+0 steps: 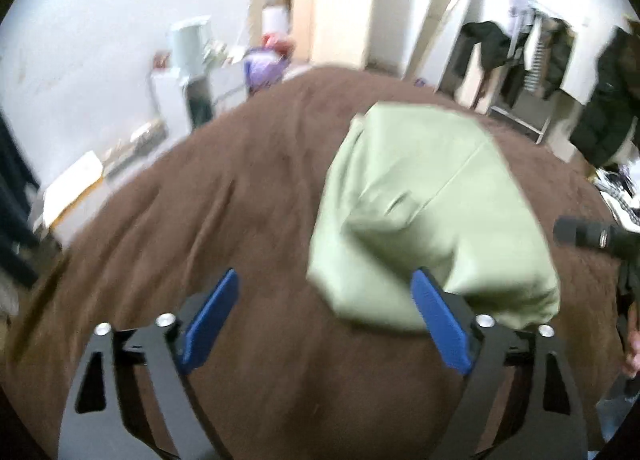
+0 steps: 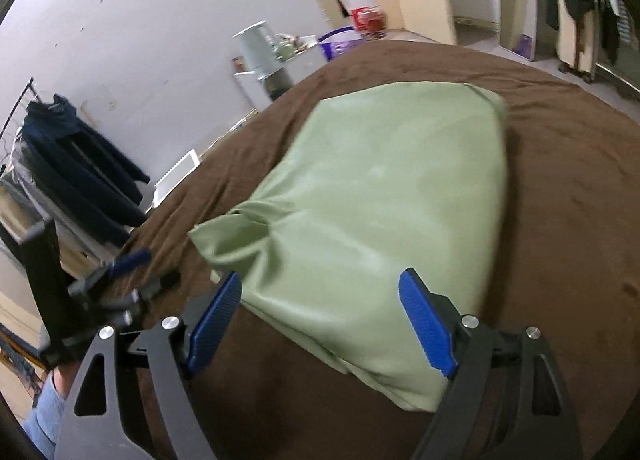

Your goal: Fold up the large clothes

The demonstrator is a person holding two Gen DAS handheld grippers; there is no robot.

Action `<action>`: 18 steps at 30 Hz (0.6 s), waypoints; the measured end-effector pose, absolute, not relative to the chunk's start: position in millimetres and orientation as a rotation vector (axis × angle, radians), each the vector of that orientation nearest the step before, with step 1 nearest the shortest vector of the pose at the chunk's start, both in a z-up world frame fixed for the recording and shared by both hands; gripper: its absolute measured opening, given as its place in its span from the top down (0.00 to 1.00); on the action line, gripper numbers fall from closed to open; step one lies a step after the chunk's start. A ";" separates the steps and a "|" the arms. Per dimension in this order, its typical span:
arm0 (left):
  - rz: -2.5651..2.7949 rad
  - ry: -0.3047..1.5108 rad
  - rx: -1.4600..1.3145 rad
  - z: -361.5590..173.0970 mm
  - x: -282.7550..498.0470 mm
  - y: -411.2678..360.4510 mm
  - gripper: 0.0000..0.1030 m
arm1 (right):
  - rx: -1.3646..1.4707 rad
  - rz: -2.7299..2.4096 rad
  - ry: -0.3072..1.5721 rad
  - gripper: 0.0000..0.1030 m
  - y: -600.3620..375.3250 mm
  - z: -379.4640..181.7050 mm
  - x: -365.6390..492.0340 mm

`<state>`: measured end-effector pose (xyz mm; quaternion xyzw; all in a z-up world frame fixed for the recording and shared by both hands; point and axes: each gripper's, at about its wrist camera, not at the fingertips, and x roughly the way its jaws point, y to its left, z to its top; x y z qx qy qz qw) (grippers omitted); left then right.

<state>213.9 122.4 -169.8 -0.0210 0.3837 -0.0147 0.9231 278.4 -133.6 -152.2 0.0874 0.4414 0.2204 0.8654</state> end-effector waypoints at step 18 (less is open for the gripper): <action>-0.163 1.026 0.026 -200.4 275.1 85.3 0.82 | 0.249 0.379 0.986 0.22 -173.6 -193.6 282.8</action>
